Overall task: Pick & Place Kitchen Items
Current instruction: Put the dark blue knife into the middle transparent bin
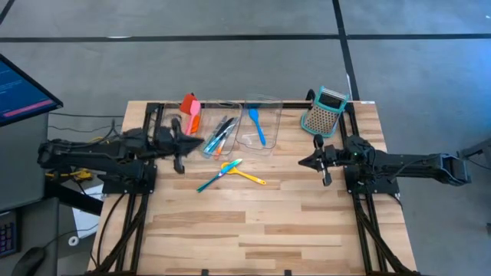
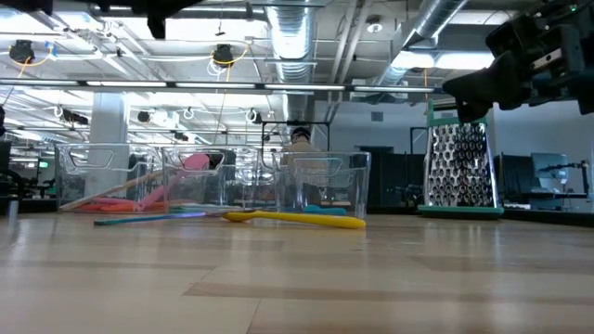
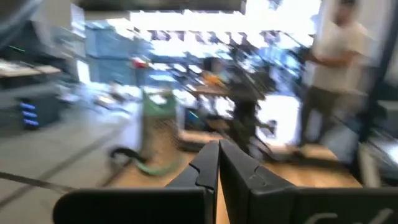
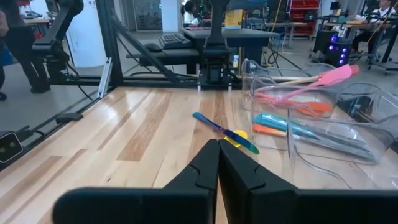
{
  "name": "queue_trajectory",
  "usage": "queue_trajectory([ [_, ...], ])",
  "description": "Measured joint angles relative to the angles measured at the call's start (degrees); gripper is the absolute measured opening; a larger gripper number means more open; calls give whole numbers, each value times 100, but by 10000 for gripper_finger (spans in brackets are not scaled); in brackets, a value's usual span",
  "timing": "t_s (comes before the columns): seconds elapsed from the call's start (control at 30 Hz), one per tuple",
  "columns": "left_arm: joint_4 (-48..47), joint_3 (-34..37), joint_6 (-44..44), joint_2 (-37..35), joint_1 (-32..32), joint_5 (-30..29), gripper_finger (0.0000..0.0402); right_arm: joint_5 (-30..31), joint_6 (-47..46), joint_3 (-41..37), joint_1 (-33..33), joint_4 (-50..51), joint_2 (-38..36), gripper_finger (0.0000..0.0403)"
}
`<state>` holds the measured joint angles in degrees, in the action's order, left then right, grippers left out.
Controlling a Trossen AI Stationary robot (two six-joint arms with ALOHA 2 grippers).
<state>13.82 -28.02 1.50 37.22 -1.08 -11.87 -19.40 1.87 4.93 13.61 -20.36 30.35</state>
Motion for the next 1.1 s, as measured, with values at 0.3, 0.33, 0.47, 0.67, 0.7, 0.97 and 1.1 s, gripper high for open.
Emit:
queue_trajectory([
  [0.3,-1796,-709,243,77,569,-1932,2,43,0,0,1,3,1,4],
  [0.33,-1872,-753,263,151,718,-2079,2,85,0,0,1,4,0,3],
  [0.47,-2574,-1109,675,482,1314,-2829,2,407,0,0,7,4,0,3],
  [0.67,-3270,-1460,2041,1239,2164,-3128,1,601,0,0,6,15,0,3],
  [0.7,-3274,-1486,2171,1411,2282,-3128,1,601,0,0,6,15,0,3],
  [0.97,-3439,-1916,3185,3019,2538,-3059,1,623,0,0,6,15,0,3],
  [1.1,-3965,-2150,3826,3800,2343,-2733,1,621,0,2,6,17,0,3],
])
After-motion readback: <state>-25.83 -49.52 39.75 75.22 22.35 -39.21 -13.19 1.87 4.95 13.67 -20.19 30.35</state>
